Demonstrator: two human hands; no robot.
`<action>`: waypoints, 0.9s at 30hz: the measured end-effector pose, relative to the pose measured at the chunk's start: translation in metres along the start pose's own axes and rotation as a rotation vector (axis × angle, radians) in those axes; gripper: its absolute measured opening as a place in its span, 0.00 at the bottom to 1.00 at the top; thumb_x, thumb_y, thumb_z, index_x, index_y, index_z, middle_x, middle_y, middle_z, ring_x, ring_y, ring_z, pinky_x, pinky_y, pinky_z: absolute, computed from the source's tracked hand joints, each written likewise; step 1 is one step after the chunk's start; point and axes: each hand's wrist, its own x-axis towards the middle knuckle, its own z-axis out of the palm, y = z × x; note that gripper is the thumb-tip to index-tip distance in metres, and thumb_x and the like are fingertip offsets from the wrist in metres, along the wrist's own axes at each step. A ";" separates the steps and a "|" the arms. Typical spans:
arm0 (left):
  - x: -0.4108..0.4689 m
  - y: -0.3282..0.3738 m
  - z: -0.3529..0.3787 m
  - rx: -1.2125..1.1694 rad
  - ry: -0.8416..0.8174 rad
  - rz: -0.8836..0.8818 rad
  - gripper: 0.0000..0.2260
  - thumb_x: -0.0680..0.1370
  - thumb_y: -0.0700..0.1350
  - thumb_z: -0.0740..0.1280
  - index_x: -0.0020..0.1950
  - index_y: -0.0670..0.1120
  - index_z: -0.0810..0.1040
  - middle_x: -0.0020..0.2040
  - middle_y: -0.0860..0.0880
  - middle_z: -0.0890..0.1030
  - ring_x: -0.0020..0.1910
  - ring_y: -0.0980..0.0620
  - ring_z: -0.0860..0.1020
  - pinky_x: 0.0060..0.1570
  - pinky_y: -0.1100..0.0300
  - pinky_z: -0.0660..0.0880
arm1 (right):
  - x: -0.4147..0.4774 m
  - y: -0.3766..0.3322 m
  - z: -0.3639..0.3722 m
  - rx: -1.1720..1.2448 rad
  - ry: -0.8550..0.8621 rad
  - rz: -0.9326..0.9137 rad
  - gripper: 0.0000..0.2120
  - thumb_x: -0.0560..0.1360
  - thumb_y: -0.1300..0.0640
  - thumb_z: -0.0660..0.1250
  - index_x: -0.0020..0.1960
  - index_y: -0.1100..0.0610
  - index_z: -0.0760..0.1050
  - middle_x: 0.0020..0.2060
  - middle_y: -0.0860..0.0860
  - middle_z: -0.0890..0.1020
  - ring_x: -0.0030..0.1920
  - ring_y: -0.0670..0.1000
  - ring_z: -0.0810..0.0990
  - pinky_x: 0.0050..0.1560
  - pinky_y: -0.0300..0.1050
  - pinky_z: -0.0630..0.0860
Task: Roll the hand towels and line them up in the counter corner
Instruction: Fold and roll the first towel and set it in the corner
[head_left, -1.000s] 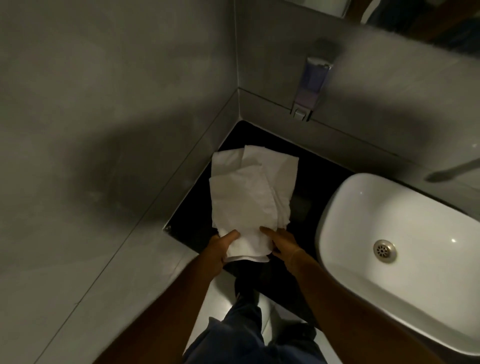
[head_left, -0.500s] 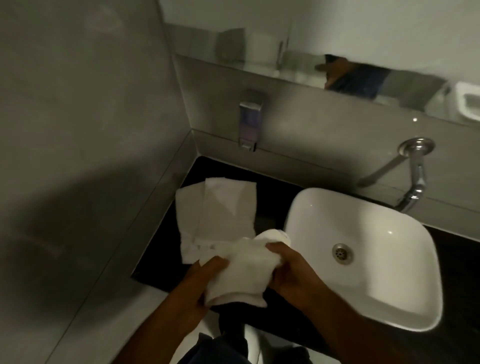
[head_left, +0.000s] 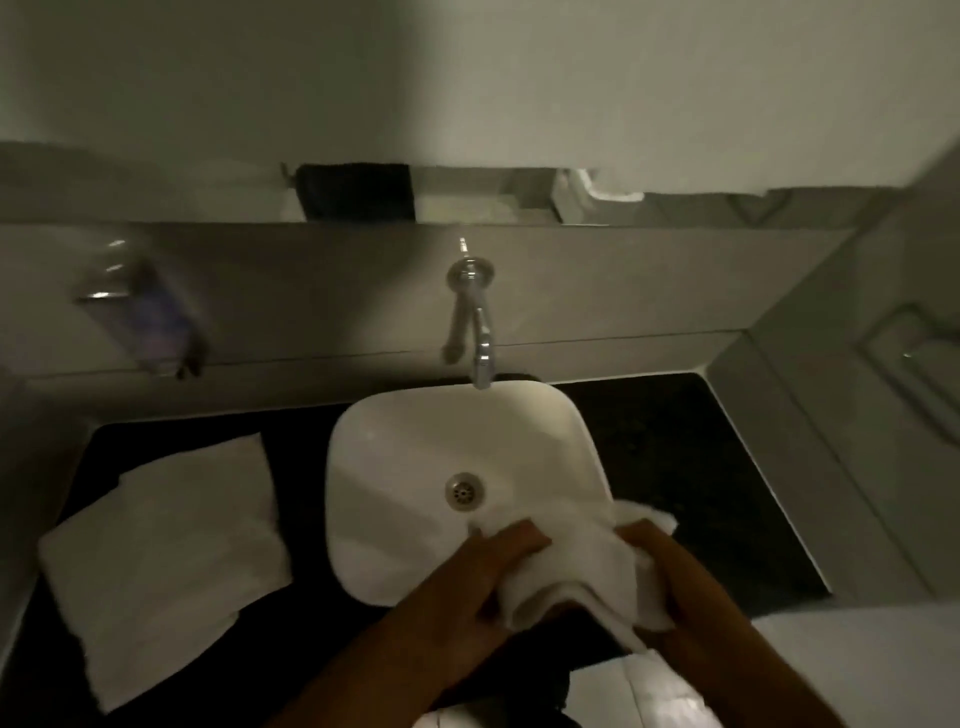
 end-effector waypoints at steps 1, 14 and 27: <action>0.027 0.000 0.021 -0.001 0.011 -0.011 0.20 0.76 0.42 0.75 0.67 0.40 0.81 0.64 0.39 0.84 0.60 0.44 0.84 0.56 0.49 0.82 | 0.010 -0.019 -0.018 0.011 0.003 -0.054 0.13 0.81 0.56 0.65 0.62 0.62 0.76 0.52 0.62 0.81 0.50 0.61 0.79 0.47 0.54 0.76; 0.309 -0.091 0.138 0.414 0.253 0.083 0.22 0.76 0.46 0.77 0.69 0.49 0.79 0.59 0.46 0.87 0.57 0.44 0.86 0.55 0.51 0.83 | 0.206 -0.132 -0.248 0.024 0.123 -0.318 0.19 0.75 0.57 0.75 0.64 0.50 0.81 0.63 0.56 0.83 0.58 0.59 0.82 0.53 0.51 0.80; 0.352 -0.239 0.060 0.157 0.747 -0.265 0.17 0.80 0.37 0.69 0.69 0.35 0.75 0.53 0.35 0.82 0.45 0.39 0.82 0.31 0.53 0.83 | 0.267 0.030 -0.303 0.183 0.190 0.273 0.36 0.72 0.61 0.77 0.72 0.43 0.63 0.61 0.56 0.78 0.52 0.63 0.84 0.37 0.57 0.85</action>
